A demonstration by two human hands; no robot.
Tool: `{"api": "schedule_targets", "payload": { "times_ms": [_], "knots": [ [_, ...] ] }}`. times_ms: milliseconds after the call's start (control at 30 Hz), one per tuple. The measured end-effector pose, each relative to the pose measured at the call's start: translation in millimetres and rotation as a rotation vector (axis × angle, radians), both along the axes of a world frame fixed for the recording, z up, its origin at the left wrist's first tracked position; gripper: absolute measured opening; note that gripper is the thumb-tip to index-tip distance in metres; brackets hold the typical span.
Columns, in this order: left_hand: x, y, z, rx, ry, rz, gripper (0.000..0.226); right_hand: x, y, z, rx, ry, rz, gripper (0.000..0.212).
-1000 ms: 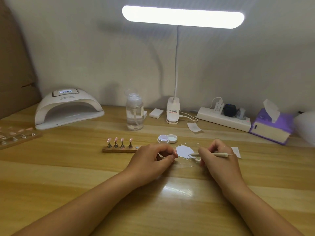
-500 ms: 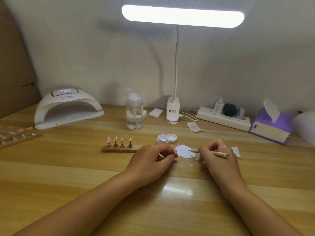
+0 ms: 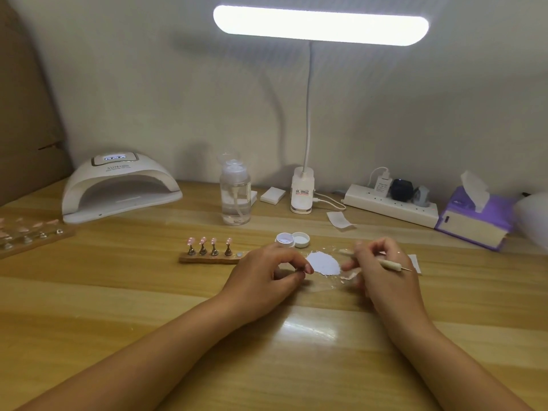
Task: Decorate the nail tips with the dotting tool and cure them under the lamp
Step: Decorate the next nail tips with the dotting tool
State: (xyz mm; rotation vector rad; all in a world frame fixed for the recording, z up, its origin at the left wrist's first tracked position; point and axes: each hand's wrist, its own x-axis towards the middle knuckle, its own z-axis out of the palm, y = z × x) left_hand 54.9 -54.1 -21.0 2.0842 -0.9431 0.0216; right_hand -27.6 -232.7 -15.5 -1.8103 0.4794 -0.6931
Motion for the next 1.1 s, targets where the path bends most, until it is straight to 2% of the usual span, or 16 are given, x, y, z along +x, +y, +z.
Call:
{"api": "schedule_targets", "payload": {
  "times_ms": [67, 200, 300, 400, 733, 967, 1100],
  "knots": [
    [0.7, 0.2, -0.3, 0.006, 0.005, -0.001, 0.014, -1.1, -0.1, 3.0, 0.086, -0.072, 0.025, 0.015],
    [1.8, 0.2, -1.2, 0.003, 0.015, 0.005, 0.013, -5.1, 1.9, 10.4, 0.087, -0.126, 0.057, 0.016],
    [2.0, -0.2, -1.1, 0.007, 0.013, 0.006, 0.012, -4.1, 5.1, 13.8, 0.257, -0.141, 0.089, 0.021],
    [1.7, -0.9, -0.7, 0.015, 0.000, 0.004, 0.014, -2.8, 14.7, 9.8, 0.354, -0.111, 0.118, 0.016],
    [1.9, -1.5, -1.4, 0.044, -0.013, 0.004, 0.017, -2.1, 25.3, 5.0, 0.223, 0.011, 0.157, 0.021],
    [6.4, -2.5, 5.0, 0.036, 0.034, -0.021, 0.019, -3.9, 24.3, 8.9, 0.232, -0.100, 0.142, 0.027],
    [7.9, -3.0, 3.8, 0.016, 0.040, -0.008, 0.017, -4.8, 25.0, 9.6, 0.262, -0.103, 0.177, 0.015]
  ]
}}
